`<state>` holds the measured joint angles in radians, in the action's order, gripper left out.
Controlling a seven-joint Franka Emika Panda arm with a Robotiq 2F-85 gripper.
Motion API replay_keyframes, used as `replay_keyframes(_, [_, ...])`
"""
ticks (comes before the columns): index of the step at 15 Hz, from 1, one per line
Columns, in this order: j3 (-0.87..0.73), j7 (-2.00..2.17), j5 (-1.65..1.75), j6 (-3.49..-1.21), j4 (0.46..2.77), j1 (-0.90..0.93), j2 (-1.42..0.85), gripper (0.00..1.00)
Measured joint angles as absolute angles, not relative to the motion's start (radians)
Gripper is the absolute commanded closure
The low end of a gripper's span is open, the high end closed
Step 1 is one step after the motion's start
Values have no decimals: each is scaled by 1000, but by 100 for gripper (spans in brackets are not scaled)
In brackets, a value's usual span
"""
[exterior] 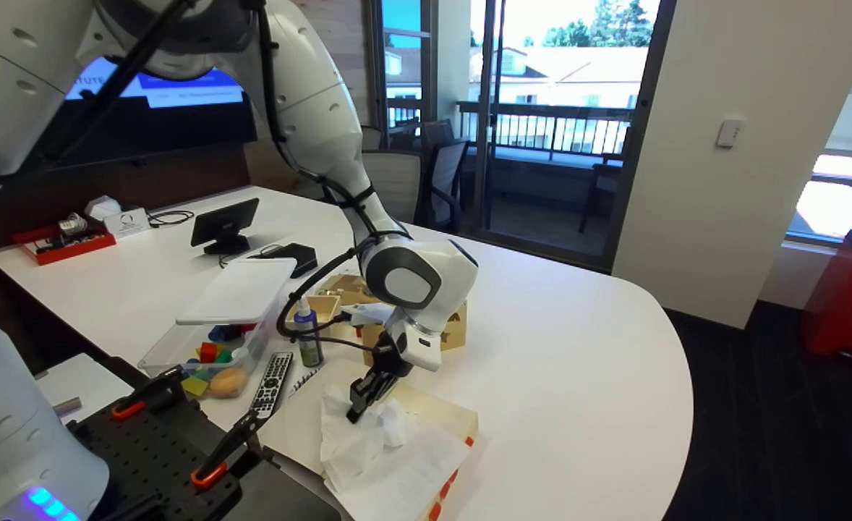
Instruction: Pick the paper towel and wipe the surface of the paper then place it back down
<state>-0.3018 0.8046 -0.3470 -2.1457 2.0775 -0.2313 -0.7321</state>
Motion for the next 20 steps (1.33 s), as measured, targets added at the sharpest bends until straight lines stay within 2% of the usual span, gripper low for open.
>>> replay_keyframes(15, [-446,1188,-123,-2150,2089,-177,-733,100])
replay_keyframes(20, [-432,1196,-104,-2149,2090,-191,-752,100])
